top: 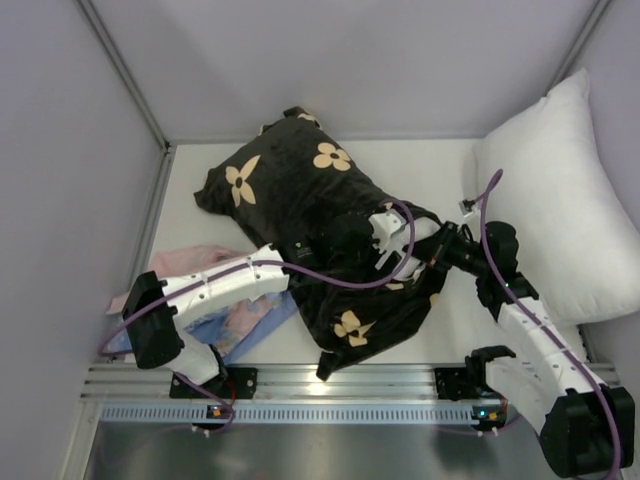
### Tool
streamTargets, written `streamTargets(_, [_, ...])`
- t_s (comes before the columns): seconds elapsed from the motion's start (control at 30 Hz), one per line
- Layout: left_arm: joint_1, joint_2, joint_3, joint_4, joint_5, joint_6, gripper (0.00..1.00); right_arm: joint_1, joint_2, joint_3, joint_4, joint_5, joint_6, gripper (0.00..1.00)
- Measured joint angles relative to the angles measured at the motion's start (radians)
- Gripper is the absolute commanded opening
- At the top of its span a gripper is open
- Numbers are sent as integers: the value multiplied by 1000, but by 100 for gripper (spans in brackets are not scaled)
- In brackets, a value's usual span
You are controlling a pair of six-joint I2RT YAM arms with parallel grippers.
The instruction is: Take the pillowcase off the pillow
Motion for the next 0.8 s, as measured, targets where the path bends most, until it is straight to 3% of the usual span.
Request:
streamTargets(0.1, [49,17,-16,5,69,-4,75,0,-9,3,-18,-1,-4,0])
streamTargets(0.23, [44,6,-89,48,163,-18,58,0,-9,18,-55,-1,-8,0])
streamTargets(0.4, [-37,-60,-238,141,196,-50,54,6,24,52,-99,-13,-14,0])
streamTargets(0.43, [-64,-84,-278,141,216,-69,51,6,33,63,-95,-11,-13,0])
streamTargets(0.47, [-93,-104,-322,140,228,-87,39,5,40,80,-90,-8,-13,0])
streamTargets(0.7, [-149,-128,-538,181,192,-222,6,11,78,173,-94,-17,9,0])
streamTargets(0.8, [-185,-127,-594,226,139,-281,0,14,93,201,-110,-13,41,0])
